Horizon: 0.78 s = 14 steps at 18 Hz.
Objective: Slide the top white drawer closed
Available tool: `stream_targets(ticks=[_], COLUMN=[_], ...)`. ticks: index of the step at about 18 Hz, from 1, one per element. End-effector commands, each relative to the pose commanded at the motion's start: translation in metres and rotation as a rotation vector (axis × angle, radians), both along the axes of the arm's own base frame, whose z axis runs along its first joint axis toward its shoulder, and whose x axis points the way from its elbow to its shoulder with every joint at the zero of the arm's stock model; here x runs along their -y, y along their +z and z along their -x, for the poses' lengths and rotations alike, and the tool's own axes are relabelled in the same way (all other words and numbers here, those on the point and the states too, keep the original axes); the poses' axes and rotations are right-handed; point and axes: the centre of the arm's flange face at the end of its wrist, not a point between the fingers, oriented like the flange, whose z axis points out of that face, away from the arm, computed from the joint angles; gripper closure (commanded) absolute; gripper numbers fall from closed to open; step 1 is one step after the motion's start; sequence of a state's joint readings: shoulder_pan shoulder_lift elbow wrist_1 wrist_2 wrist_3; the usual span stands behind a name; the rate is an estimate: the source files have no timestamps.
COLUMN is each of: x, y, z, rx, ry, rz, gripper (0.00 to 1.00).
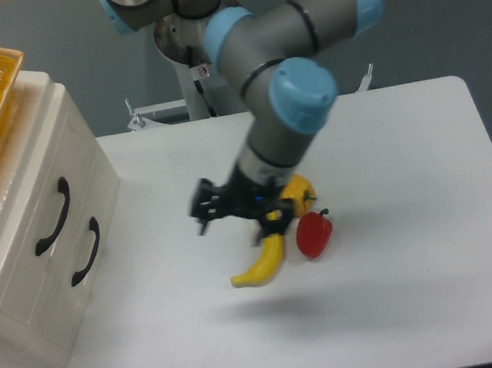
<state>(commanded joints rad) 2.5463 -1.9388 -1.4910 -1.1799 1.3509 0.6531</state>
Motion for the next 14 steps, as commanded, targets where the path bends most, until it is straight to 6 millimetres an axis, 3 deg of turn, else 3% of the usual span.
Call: stream_targets(ticks=[5, 9, 12, 14], x=[0.023, 0.035, 0.06, 0.063], y=[-0.014, -0.046, -0.058, -0.066], z=[0.061, 0.091, 0.119, 0.135], rx=[-0.14, -0.208, -0.234, -0.236], ry=[-0.277, -0.519, -0.683, -0.719], rz=[0.032, 0.21, 0.245, 0.251], gripper=[0.0, 0.0, 0.0, 0.0])
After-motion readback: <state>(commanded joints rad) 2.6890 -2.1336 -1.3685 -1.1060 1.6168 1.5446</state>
